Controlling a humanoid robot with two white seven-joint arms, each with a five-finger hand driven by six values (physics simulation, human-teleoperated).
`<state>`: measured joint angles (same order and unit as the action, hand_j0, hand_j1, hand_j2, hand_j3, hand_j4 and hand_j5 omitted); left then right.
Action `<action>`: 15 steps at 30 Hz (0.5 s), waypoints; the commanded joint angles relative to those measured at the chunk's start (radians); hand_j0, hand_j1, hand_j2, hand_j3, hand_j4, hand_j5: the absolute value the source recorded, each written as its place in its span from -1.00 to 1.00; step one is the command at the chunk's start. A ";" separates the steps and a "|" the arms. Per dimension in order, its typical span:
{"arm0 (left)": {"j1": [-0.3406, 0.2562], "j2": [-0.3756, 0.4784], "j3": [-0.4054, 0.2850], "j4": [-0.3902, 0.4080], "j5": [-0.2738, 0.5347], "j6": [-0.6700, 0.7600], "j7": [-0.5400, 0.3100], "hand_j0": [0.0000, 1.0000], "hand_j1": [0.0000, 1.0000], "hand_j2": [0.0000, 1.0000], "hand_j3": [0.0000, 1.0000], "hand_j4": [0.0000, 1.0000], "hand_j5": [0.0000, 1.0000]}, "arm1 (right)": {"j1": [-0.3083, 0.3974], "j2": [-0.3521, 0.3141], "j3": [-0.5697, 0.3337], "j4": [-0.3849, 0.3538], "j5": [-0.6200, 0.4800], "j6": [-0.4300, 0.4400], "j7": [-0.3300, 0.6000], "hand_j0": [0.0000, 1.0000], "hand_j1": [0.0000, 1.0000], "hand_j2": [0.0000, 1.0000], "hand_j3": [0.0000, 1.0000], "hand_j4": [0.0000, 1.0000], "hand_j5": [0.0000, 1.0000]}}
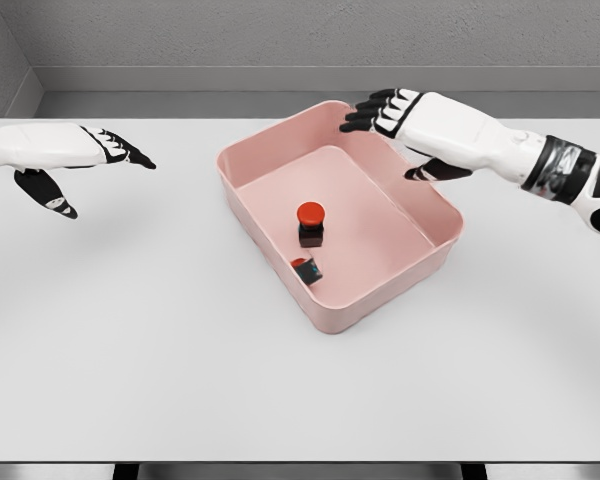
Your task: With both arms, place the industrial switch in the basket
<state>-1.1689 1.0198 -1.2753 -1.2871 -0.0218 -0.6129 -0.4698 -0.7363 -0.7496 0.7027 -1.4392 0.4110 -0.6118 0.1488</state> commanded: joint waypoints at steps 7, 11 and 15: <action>0.000 -0.001 0.001 0.000 0.005 0.002 0.000 1.00 1.00 1.00 1.00 1.00 1.00 | 0.097 -0.100 -0.098 0.164 -0.009 0.001 -0.006 1.00 1.00 1.00 1.00 1.00 1.00; 0.000 -0.001 0.001 0.002 0.005 0.002 0.000 1.00 1.00 1.00 1.00 1.00 1.00 | 0.106 -0.117 -0.106 0.197 -0.009 0.001 -0.006 1.00 1.00 1.00 1.00 1.00 1.00; -0.002 -0.001 0.001 0.002 0.005 0.002 0.000 1.00 1.00 1.00 1.00 1.00 1.00 | 0.106 -0.116 -0.108 0.197 -0.009 0.001 -0.006 1.00 1.00 1.00 1.00 1.00 1.00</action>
